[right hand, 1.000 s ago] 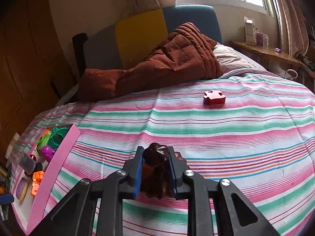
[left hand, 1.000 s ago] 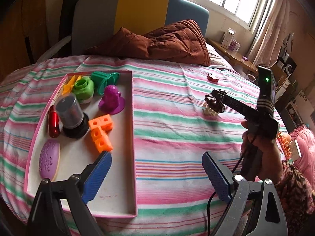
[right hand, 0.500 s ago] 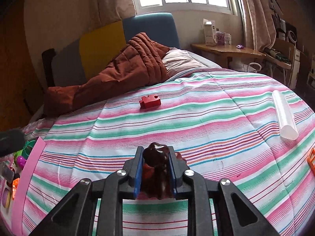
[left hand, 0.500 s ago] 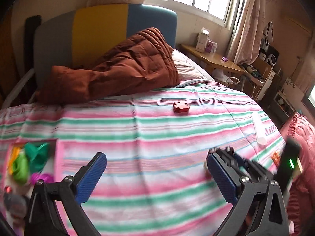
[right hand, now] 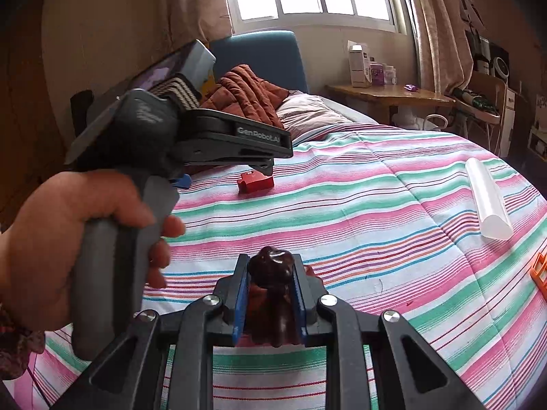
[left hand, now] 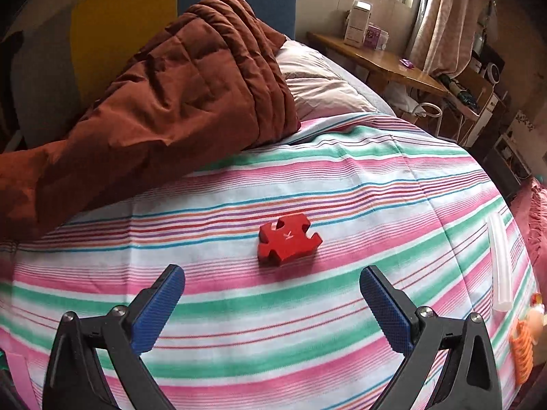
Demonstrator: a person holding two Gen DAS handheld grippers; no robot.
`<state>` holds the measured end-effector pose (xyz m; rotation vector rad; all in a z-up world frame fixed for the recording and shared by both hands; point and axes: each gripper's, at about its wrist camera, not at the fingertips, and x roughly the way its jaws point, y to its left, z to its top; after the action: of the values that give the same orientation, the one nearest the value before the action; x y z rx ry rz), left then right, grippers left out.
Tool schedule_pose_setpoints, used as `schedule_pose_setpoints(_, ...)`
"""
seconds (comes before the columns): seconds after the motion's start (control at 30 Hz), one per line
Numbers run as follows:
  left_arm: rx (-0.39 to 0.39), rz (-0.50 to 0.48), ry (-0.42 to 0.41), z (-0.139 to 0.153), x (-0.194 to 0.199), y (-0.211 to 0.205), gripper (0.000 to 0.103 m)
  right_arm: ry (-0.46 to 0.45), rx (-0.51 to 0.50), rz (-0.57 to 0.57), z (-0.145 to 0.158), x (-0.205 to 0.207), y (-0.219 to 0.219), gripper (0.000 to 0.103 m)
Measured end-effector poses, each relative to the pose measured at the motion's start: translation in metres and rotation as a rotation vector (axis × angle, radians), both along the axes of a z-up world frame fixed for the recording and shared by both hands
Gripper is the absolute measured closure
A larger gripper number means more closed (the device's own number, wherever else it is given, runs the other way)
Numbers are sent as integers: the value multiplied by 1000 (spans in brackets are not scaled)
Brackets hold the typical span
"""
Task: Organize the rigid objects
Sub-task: 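Grasp the red puzzle piece with the left tool while the right tool holds the hedgehog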
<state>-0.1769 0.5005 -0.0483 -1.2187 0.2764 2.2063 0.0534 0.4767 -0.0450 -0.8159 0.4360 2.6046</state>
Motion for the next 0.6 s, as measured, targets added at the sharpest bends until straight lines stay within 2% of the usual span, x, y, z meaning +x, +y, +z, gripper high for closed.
schedule_pose_setpoints(0.1,-12,12,-3,-5,-9,16,0,11,-27,-24,-1,3,6,81)
schedule_pose_setpoints(0.2,-58,24,19,-15,-16,28,0,27,-61,-35,-2,6,12,81)
schedule_pose_setpoints(0.3,-64,40,31,-26,-19,26,1,29,-63,-34,-3,7,12,81)
schedule_pose_setpoints(0.33,-63,54,27,-31,-22,23,4,29,-60,-34,-2,6,12,81)
schedule_pose_setpoints(0.37,-58,62,32,-34,-22,19,8,29,-60,-34,-2,6,12,81)
schedule_pose_setpoints(0.4,-58,51,78,-33,-19,17,11,30,-61,-34,-3,7,12,81)
schedule_pose_setpoints(0.47,-50,-19,138,-33,-11,17,30,34,-64,-35,-3,7,13,81)
schedule_pose_setpoints(0.5,-43,-50,149,-32,-8,17,36,34,-66,-35,-3,7,13,81)
schedule_pose_setpoints(0.53,-38,-68,155,-30,-5,16,50,33,-65,-35,-3,7,13,81)
schedule_pose_setpoints(0.6,-43,-78,162,-29,-2,15,54,29,-58,-35,-3,6,12,81)
